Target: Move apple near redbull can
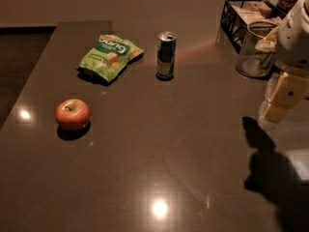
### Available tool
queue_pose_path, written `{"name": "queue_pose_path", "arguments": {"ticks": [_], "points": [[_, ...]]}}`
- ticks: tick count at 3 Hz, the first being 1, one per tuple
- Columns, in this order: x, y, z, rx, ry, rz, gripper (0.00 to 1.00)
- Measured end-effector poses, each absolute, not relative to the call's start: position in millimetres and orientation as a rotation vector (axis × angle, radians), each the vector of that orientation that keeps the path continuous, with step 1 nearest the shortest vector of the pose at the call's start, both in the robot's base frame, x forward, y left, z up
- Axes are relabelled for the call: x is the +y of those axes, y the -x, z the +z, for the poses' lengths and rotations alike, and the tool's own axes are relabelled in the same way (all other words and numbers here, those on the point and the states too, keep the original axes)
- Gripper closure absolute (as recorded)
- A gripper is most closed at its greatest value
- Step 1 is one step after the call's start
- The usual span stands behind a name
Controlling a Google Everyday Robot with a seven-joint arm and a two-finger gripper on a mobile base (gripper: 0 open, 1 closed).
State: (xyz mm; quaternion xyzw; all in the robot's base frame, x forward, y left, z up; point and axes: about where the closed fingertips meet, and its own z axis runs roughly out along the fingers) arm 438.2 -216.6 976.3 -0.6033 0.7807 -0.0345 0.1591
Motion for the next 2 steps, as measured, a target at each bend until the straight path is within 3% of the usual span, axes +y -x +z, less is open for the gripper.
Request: {"name": "queue_pose_path", "arguments": {"ticks": [2], "points": [[-194.1,-445.8,961.7,2.217,1.728,-0.052,0.0]]}}
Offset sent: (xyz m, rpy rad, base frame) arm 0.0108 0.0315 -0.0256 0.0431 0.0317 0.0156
